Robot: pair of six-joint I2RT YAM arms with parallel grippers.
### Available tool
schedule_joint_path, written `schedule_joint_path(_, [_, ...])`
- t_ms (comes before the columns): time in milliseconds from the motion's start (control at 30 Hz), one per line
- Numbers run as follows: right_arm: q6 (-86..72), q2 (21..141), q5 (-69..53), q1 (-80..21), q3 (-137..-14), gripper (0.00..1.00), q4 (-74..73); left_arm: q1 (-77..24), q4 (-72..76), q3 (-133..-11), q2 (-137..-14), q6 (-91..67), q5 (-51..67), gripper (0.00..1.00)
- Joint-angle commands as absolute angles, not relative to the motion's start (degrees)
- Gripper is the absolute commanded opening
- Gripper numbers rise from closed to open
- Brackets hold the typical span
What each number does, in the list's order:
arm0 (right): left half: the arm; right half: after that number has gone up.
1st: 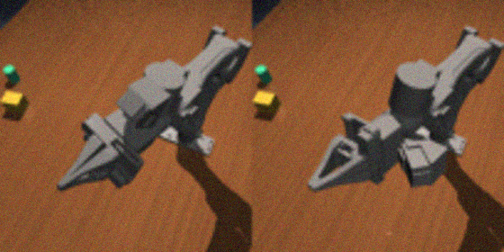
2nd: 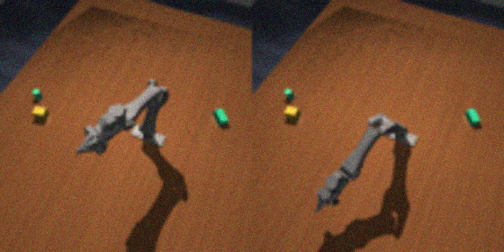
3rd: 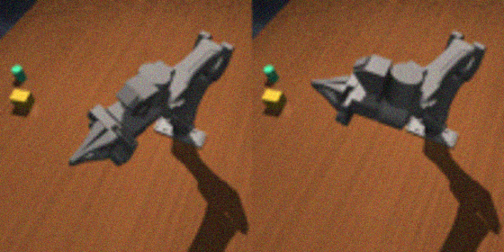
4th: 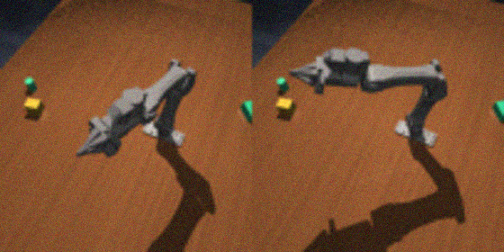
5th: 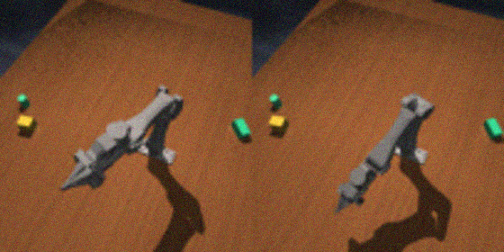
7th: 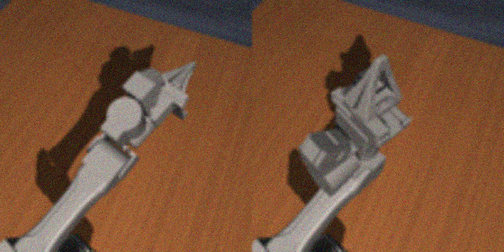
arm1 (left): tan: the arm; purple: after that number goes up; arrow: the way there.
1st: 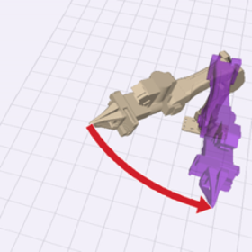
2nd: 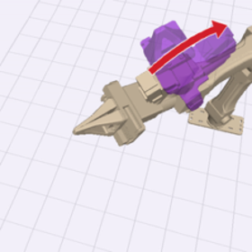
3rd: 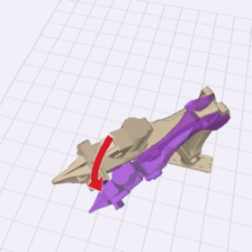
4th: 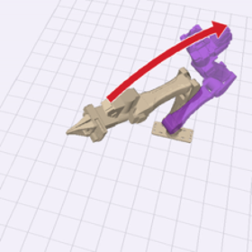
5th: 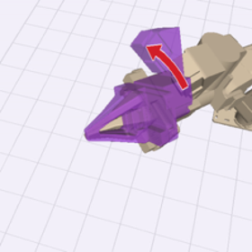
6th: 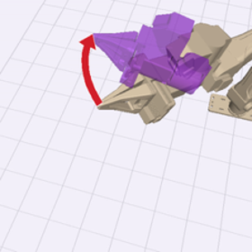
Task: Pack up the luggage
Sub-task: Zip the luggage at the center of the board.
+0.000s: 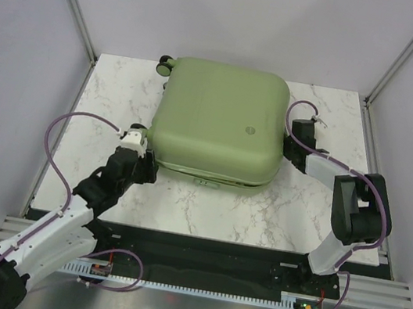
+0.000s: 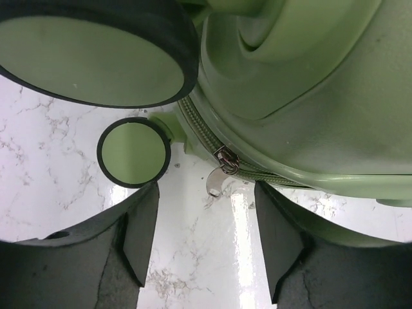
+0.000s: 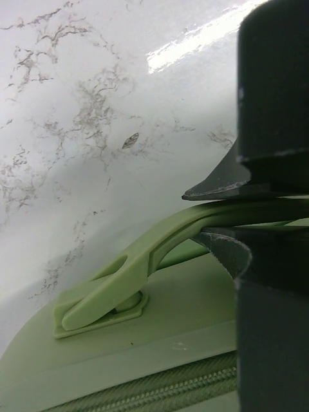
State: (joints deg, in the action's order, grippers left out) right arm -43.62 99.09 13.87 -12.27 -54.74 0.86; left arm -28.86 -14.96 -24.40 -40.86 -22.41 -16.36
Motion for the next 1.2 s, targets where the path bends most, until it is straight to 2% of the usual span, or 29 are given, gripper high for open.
schedule_joint_path(0, [-47.6, 104.6, 17.8, -9.5, -54.0, 0.00, -4.3, -28.3, -7.4, -25.5, -43.1, -20.5, -9.4, 0.69])
schedule_joint_path(200, [-45.8, 103.5, 18.5, -5.5, -54.1, 0.00, -4.7, -27.3, 2.5, -28.2, -56.0, -21.1, -4.1, 0.65])
schedule_joint_path(500, [-45.3, 98.8, 23.4, -1.8, -49.4, 0.00, -7.9, -27.3, 10.6, -34.9, -67.7, -18.5, -0.2, 0.65])
schedule_joint_path(767, [-44.7, 94.7, 25.2, 4.2, -46.4, 0.00, -9.6, -27.3, 19.2, -42.4, -82.3, -14.2, 11.9, 0.63])
schedule_joint_path(967, [-44.2, 93.2, 26.2, 6.5, -46.9, 0.00, -10.5, -27.2, 20.4, -45.5, -85.4, -10.7, 16.2, 0.64])
schedule_joint_path(1167, [-44.6, 93.6, 24.7, 7.7, -48.6, 0.00, -10.8, -22.6, 18.0, -42.1, -81.0, -5.5, 19.5, 0.68])
